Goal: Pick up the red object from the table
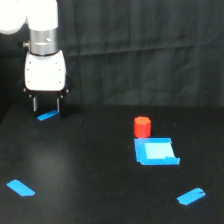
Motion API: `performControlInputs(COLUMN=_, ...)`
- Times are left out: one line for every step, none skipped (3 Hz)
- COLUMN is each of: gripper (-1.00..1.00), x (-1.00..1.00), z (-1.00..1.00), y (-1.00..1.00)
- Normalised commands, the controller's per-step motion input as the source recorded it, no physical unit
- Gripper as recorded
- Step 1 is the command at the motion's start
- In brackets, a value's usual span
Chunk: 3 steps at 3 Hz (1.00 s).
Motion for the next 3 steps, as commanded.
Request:
performControlInputs(gripper=0.95, x=-0.01, z=0.31, y=-0.01)
performControlInputs(gripper=0.98, x=0.13, z=-0.01, y=-0.01)
performControlInputs(gripper=0.99, x=0.49, z=0.12, y=-0.14)
